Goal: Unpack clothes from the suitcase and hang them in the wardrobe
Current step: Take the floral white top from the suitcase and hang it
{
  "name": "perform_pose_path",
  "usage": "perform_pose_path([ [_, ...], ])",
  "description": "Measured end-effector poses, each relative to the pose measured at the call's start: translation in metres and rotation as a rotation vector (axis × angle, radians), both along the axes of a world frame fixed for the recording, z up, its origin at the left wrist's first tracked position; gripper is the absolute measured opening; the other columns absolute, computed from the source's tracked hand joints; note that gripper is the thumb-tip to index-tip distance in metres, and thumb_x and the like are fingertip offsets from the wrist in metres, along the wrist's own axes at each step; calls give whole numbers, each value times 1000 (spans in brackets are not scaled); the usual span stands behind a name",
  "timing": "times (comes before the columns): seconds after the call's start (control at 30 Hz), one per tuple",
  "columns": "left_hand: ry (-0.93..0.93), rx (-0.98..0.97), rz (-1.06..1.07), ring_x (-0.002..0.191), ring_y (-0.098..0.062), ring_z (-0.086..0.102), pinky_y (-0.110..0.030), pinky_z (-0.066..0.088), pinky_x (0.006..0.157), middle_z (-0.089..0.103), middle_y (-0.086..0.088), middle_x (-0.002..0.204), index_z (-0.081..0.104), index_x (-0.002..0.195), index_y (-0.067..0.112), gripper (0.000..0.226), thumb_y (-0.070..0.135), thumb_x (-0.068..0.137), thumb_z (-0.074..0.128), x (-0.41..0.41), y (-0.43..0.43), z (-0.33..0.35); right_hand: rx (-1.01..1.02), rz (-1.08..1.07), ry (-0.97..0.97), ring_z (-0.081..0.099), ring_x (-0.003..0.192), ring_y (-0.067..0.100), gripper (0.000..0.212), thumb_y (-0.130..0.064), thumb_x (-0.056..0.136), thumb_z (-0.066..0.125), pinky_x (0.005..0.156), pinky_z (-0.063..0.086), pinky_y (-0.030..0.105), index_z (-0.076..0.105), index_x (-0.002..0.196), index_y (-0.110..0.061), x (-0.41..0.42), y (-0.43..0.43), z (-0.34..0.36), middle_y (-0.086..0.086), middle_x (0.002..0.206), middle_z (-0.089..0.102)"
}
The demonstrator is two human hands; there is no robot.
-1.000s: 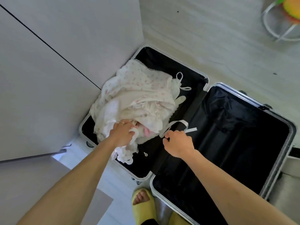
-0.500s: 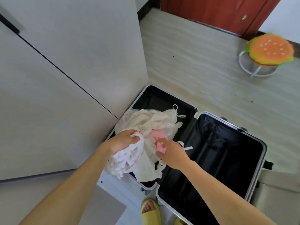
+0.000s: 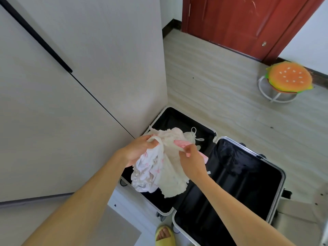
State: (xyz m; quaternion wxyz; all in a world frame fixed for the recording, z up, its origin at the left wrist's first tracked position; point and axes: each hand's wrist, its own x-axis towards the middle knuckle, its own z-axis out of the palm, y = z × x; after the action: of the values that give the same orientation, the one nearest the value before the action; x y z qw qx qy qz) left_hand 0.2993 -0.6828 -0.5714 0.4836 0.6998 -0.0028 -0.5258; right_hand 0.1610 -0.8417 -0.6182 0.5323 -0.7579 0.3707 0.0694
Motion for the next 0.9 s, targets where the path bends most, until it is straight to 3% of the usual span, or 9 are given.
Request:
perform_pose_path([
  [0.13,80,-102,237,118,-25,64,-45,46,105,69,-10,125,61,129,12,31,21,101,55,4,-6,8,93,97,114,42,124,19,94,-54,74,78,100,45,38,25,146,-29,-9,5,12,-5,140,28],
  [0.17,68,-93,267,115,-24,65,-43,48,104,70,-10,122,63,126,12,28,21,102,54,5,-9,10,67,164,183,45,122,22,89,-52,77,76,97,45,36,26,147,-28,-11,6,10,-3,137,33],
  [0.23,-20,-14,277,109,-22,68,-40,50,100,73,-6,114,68,117,14,23,25,101,55,8,-12,11,6,209,223,59,101,25,45,-38,93,61,87,52,36,43,130,-21,-11,3,5,-2,109,56],
  [0.3,-279,149,130,96,-19,67,-31,52,90,72,-1,104,70,107,12,25,30,101,54,13,-11,5,-58,115,152,59,76,26,14,-29,101,46,74,54,41,46,106,-16,-7,-1,2,2,82,58],
  [0.43,-708,474,-102,61,-18,47,-11,32,49,51,0,62,57,78,8,33,25,104,46,6,6,1,-119,-16,214,55,74,27,22,-28,105,33,65,42,36,41,108,-7,2,-10,2,12,90,59],
  [0.57,-713,488,-105,55,-14,38,-13,30,47,39,7,54,41,61,19,43,18,103,49,-5,24,-3,-157,165,305,52,81,28,25,-24,105,35,66,36,32,44,117,-4,-5,-17,-2,17,102,62],
  [0.7,-549,452,-139,59,-13,43,-22,33,57,49,3,65,52,75,15,29,23,102,48,-4,25,12,-88,219,354,58,97,29,33,-22,103,37,81,46,36,42,134,-11,-6,-26,-1,11,110,62],
  [0.8,-324,338,50,73,-22,42,-34,32,68,47,-9,78,52,79,12,22,33,83,54,-1,29,31,-40,275,388,59,107,27,47,-15,98,39,94,47,36,37,144,-23,-2,-23,6,6,127,60],
  [0.9,-162,253,297,65,-25,46,-35,36,66,52,-10,65,60,62,6,26,29,73,62,-2,30,49,39,218,386,59,102,25,45,-23,94,52,85,45,29,42,138,-19,-4,-14,10,5,116,63],
])
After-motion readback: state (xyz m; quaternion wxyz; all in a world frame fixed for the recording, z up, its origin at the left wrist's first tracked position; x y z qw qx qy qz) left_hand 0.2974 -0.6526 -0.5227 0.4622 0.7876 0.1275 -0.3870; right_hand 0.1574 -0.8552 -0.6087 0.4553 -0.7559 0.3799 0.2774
